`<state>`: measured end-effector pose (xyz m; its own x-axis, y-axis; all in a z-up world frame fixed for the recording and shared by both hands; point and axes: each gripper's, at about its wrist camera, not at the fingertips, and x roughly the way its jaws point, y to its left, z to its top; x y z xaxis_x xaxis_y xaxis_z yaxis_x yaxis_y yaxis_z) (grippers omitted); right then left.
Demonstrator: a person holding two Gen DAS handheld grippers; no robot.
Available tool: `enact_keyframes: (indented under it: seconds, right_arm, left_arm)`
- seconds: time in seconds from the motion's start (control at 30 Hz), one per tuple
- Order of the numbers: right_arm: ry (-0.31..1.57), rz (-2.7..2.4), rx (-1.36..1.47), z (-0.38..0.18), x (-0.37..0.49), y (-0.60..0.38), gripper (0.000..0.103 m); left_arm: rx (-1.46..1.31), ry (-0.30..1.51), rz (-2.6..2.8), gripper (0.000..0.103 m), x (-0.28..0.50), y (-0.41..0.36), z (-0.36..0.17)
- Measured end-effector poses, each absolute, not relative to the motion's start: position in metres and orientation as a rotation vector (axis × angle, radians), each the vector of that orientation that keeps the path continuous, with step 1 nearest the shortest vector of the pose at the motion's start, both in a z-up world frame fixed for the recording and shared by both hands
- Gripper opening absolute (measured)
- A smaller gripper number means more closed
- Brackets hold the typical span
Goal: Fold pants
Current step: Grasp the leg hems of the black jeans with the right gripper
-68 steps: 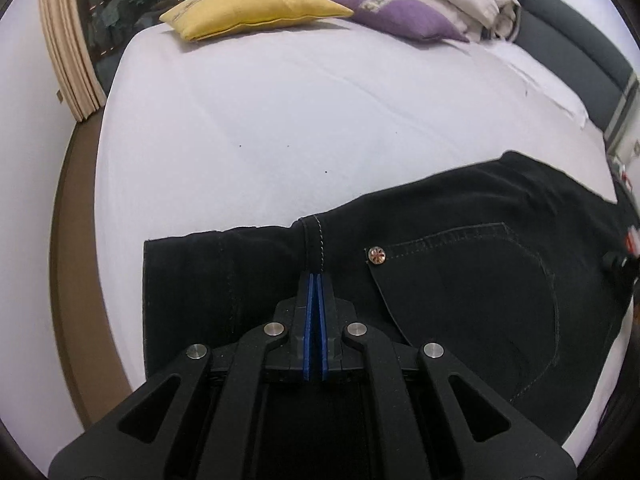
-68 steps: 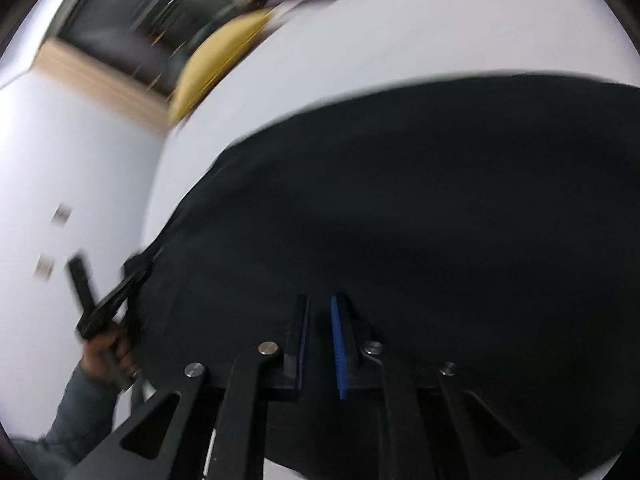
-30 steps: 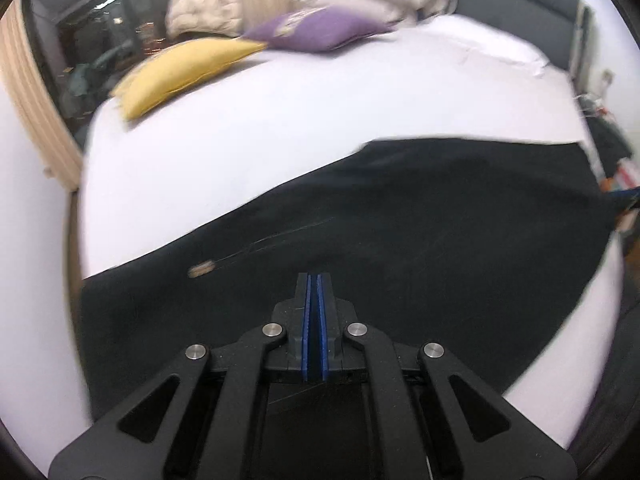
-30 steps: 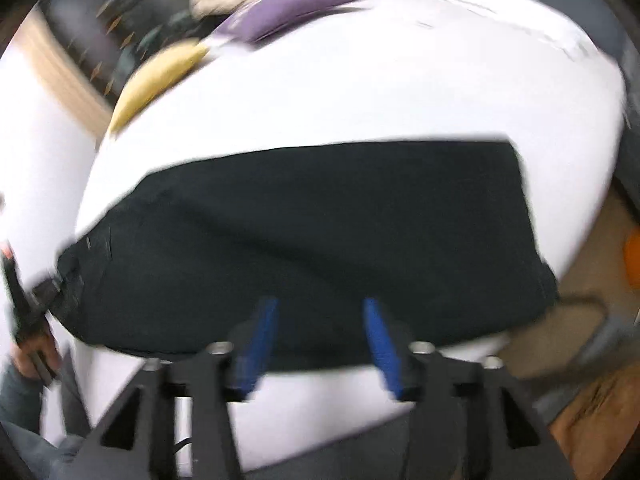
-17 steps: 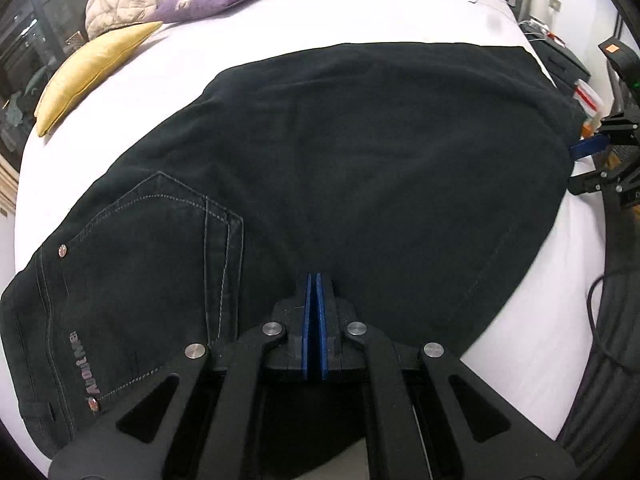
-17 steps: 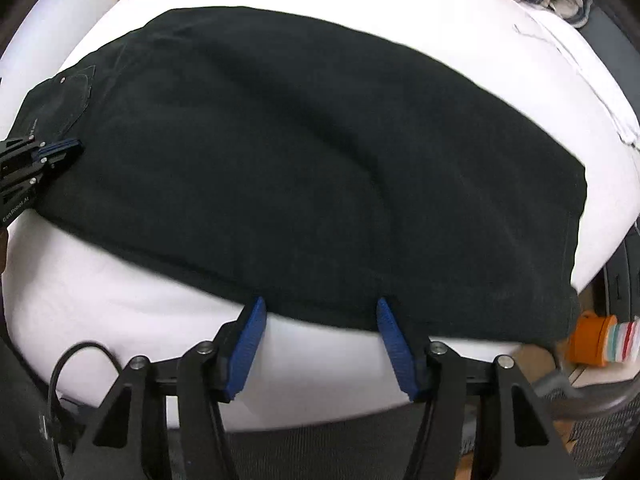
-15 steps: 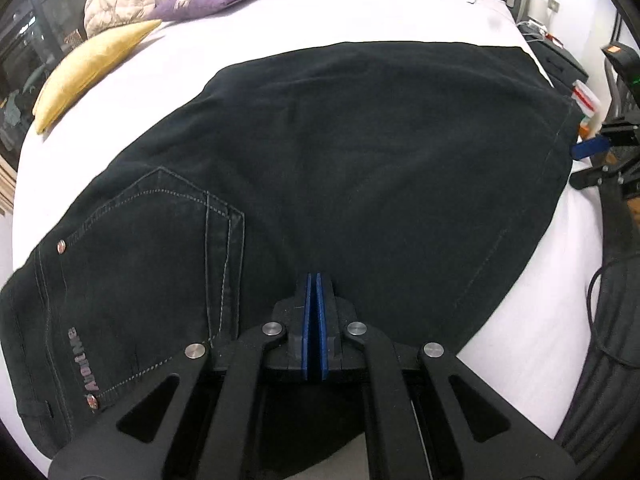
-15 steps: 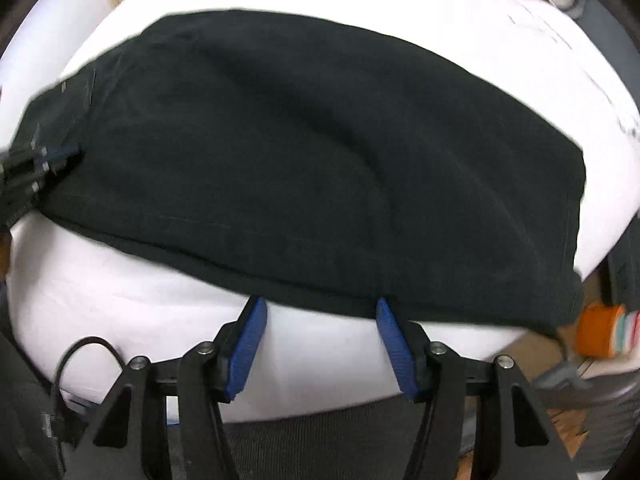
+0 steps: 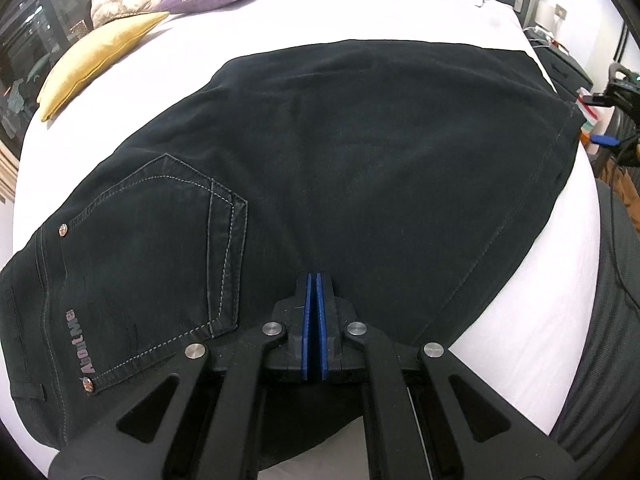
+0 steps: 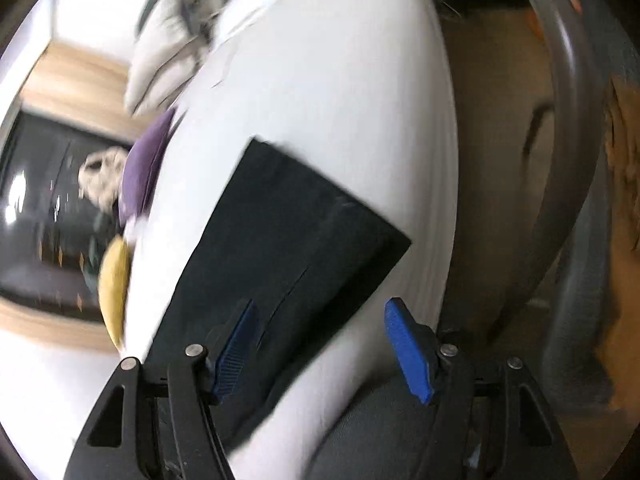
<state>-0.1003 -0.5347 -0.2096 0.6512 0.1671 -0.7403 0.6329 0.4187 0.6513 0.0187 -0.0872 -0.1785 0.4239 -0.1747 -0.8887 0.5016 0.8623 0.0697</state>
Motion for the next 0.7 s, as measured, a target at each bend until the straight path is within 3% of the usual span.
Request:
enact_keyframes:
  seconds: [0.17, 0.3, 0.53, 0.7]
  right_arm:
    - [0.857, -0.383, 1.219, -0.24, -0.055, -0.502, 0.069]
    - [0.819, -0.363, 1.254, -0.244, -0.069, -0.51, 0.068]
    - [0.794, -0.373, 1.234, -0.247, -0.08, -0.531, 0.041]
    - [0.769, -0.39, 1.214, -0.249, -0.067, -0.526, 0.031]
  left_arm:
    - [0.349, 1.054, -0.435, 0.002, 0.019, -0.086, -0.178]
    - [0.344, 1.053, -0.437, 0.002, 0.019, -0.084, -0.179]
    - [0.328, 1.05, -0.44, 0.002, 0.02, -0.082, -0.179]
    - [0.322, 1.05, -0.44, 0.002, 0.022, -0.083, -0.179]
